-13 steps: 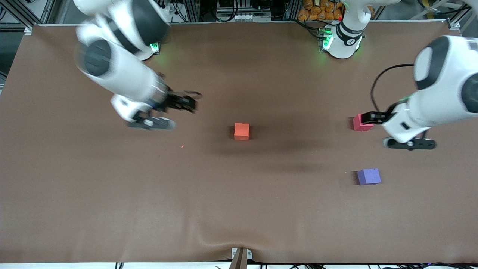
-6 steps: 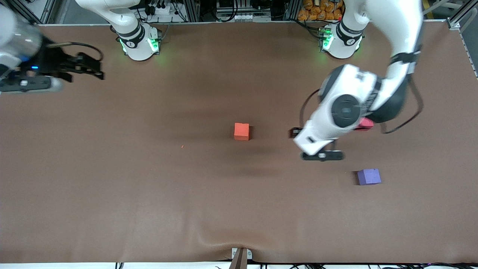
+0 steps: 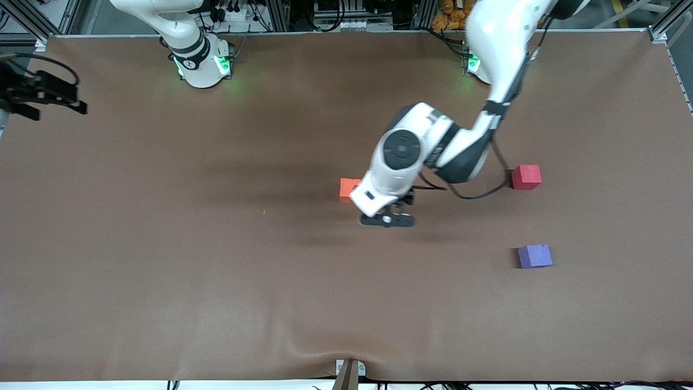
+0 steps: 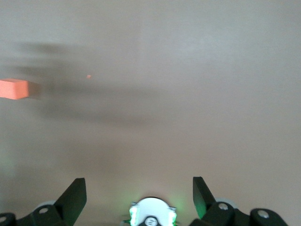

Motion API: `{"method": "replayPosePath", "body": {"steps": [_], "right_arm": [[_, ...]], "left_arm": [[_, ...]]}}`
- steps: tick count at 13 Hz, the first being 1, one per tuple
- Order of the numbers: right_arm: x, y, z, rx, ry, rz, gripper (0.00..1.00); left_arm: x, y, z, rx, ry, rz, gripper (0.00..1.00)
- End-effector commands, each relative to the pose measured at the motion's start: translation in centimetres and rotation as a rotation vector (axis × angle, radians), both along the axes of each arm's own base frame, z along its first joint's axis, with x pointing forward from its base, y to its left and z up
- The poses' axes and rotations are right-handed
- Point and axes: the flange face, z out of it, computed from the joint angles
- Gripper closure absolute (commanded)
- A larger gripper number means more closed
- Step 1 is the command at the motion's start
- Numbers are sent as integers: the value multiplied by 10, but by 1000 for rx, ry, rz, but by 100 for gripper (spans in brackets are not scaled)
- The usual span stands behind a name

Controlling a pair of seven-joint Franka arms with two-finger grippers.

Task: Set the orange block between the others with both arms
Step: 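Lower the left gripper onto the orange block and close it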

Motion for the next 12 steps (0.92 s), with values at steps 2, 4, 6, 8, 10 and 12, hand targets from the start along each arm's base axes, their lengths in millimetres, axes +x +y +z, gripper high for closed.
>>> {"method": "replayPosePath", "body": {"steps": [2,4,6,8,10,12], "right_arm": [[-4,-5,1,-66,9,32,0],[-4,-2,1,-64,7,37,0],[-2,0,-1,-57,7,37,0],[-2,3,0,-57,3,41,0],[-1,2,-3,-58,13,40,0],[-1,1,-5,-60,14,36,0]], "left_arm": [[-13,-28,-34,1,13,-8,0],[-16,-34,-48,-11,0,-21,0],[-31,-51,-66,-10,-6,-60,0],[-49,-66,-71,-2,-3,-94,0],[-54,-64,-78,38,-16,-117,0],[-59,-60,-85,54,-4,-125,0]]}}
